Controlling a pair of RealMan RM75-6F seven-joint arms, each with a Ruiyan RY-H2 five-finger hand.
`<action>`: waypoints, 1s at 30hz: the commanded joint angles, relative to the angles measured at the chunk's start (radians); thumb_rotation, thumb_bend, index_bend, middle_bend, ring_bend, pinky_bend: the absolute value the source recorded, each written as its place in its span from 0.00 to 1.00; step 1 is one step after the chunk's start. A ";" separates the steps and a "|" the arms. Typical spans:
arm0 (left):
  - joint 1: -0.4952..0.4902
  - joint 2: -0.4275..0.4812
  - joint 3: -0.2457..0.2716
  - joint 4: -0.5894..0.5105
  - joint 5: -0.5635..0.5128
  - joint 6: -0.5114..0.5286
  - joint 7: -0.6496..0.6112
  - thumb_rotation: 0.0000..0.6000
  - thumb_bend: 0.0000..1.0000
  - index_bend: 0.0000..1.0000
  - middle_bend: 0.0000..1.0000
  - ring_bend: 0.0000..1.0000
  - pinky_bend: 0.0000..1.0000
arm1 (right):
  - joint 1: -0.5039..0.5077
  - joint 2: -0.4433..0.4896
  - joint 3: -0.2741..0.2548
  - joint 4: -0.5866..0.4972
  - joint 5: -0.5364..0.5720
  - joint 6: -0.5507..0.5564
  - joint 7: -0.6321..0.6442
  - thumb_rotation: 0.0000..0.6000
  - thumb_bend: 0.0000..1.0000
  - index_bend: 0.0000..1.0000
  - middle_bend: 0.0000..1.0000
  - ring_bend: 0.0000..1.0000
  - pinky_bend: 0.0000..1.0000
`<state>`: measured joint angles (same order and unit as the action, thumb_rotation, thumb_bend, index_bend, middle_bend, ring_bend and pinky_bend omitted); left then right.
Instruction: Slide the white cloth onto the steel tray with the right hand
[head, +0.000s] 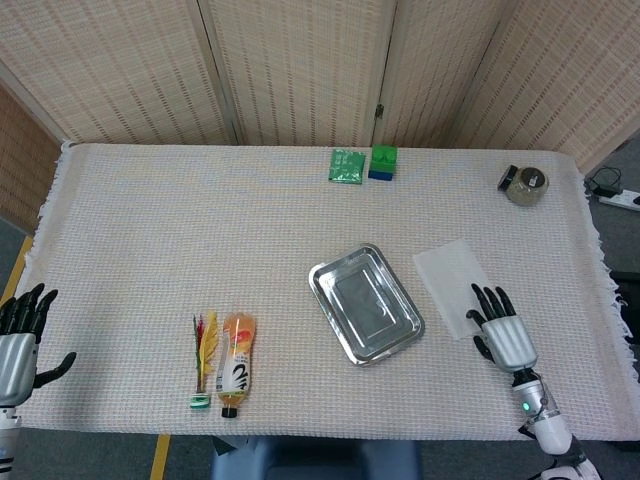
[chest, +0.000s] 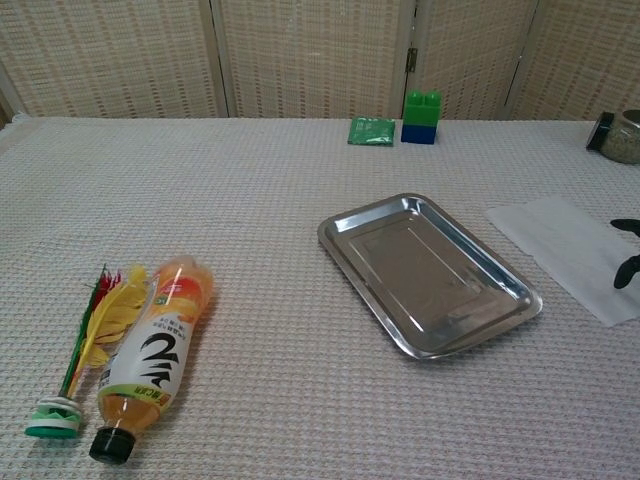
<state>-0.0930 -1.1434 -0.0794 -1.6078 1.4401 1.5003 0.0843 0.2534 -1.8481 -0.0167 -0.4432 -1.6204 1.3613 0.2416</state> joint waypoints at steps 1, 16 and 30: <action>0.000 -0.001 -0.001 0.003 0.000 0.002 0.001 1.00 0.29 0.00 0.00 0.00 0.00 | 0.007 -0.011 0.001 0.018 0.004 -0.005 0.007 1.00 0.40 0.39 0.00 0.00 0.00; 0.001 -0.022 -0.010 0.043 0.006 0.027 0.027 1.00 0.29 0.00 0.00 0.00 0.00 | 0.029 -0.064 0.006 0.097 0.015 0.002 0.041 1.00 0.40 0.41 0.00 0.00 0.00; 0.005 -0.022 -0.015 0.044 -0.002 0.033 0.036 1.00 0.29 0.00 0.00 0.00 0.00 | 0.042 -0.083 0.008 0.140 0.024 0.002 0.040 1.00 0.41 0.45 0.02 0.00 0.00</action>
<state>-0.0884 -1.1658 -0.0942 -1.5640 1.4384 1.5327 0.1206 0.2952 -1.9308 -0.0084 -0.3050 -1.5960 1.3612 0.2837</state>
